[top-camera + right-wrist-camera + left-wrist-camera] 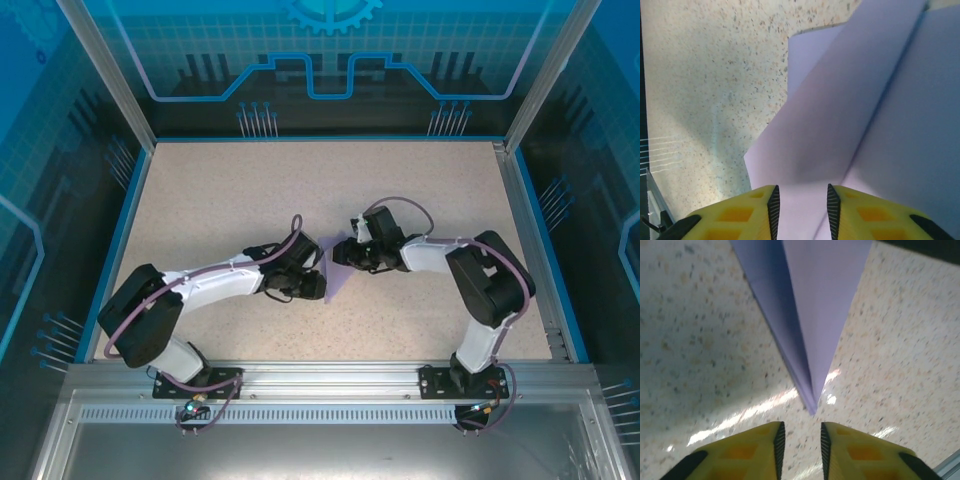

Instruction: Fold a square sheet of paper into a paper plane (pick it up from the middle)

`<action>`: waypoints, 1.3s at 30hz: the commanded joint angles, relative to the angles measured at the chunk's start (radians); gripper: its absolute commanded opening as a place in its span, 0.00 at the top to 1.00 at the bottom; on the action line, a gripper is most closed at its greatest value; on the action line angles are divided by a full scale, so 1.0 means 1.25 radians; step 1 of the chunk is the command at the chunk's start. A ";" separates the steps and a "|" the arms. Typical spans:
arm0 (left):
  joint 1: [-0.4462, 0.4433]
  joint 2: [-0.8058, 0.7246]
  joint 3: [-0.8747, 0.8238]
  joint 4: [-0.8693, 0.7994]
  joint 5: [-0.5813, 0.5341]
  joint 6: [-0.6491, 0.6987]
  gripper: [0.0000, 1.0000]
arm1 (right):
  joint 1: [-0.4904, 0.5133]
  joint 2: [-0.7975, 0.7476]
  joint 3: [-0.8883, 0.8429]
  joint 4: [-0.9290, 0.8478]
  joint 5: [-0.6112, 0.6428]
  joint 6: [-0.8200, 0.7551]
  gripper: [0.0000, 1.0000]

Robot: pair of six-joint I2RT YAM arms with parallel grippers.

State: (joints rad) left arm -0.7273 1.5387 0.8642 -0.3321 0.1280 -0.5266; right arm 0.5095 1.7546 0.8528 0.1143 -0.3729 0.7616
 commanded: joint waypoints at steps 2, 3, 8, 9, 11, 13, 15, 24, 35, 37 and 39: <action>0.031 0.026 0.010 0.087 0.052 -0.017 0.67 | -0.027 -0.054 -0.037 -0.044 -0.001 -0.013 0.63; 0.037 0.028 0.007 0.106 0.067 -0.020 0.67 | -0.030 -0.055 -0.041 -0.040 -0.007 -0.010 0.62; 0.052 0.049 0.006 0.158 0.094 -0.021 0.64 | -0.031 -0.022 -0.043 -0.002 -0.043 0.011 0.59; 0.054 0.055 0.008 0.158 0.095 -0.018 0.64 | -0.032 -0.013 -0.041 0.004 -0.049 0.015 0.59; 0.066 0.073 0.011 0.157 0.093 -0.012 0.64 | -0.032 0.005 -0.030 0.017 -0.065 0.018 0.59; 0.076 0.088 0.010 0.160 0.092 -0.007 0.65 | -0.032 0.019 -0.021 0.027 -0.078 0.022 0.59; 0.085 0.096 0.009 0.162 0.089 -0.001 0.65 | -0.032 0.037 -0.009 0.035 -0.091 0.026 0.59; 0.103 0.130 0.016 0.186 0.120 0.009 0.68 | -0.028 0.082 0.016 0.060 -0.131 0.039 0.58; 0.129 0.128 -0.002 0.179 0.127 0.022 0.68 | -0.012 0.105 0.055 0.084 -0.168 0.059 0.59; 0.132 0.120 -0.005 0.176 0.129 0.023 0.68 | -0.008 0.103 0.054 0.078 -0.164 0.060 0.59; 0.136 0.110 -0.010 0.173 0.129 0.027 0.68 | -0.003 0.095 0.055 0.040 -0.137 0.045 0.59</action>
State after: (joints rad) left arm -0.5709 1.6886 0.8635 -0.1207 0.2607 -0.5217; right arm 0.4911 1.8668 0.8989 0.1993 -0.5522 0.8230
